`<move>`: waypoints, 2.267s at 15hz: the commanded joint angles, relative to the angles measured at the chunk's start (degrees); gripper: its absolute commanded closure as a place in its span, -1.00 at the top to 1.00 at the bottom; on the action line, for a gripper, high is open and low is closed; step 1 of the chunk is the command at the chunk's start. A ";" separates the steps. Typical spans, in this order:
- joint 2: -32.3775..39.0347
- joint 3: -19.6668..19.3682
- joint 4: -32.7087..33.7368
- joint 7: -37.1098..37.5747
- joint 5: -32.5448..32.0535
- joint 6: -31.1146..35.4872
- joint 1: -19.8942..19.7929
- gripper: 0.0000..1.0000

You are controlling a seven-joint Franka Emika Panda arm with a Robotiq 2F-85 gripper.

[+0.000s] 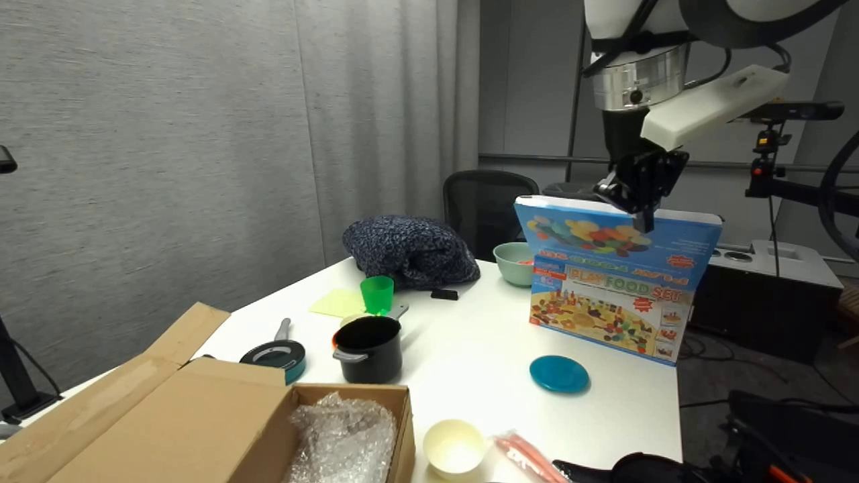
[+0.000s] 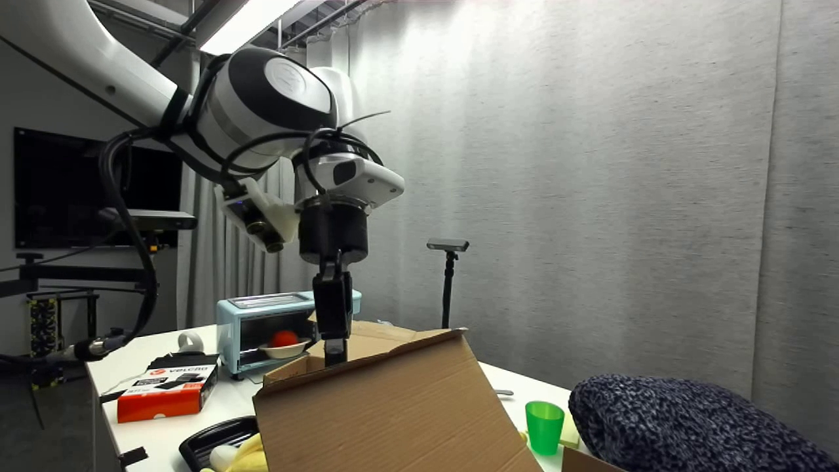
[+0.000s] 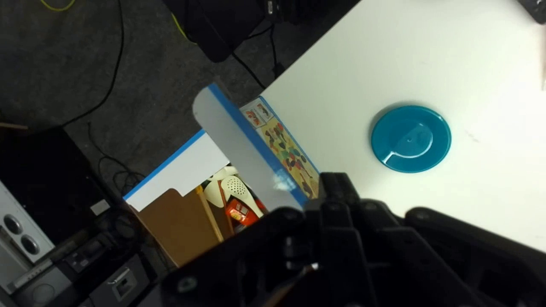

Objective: Close the box

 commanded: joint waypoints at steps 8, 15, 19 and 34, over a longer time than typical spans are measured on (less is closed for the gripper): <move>7.19 -0.26 4.75 -13.33 -13.35 -2.94 -0.81 -1.00; 3.07 -3.99 6.19 -19.98 -13.18 -0.10 -1.11 -1.00; 0.48 -6.85 3.29 -20.67 -12.49 -0.84 -2.92 -1.00; -4.81 -13.20 -3.83 -12.21 -9.23 -0.05 -13.40 -1.00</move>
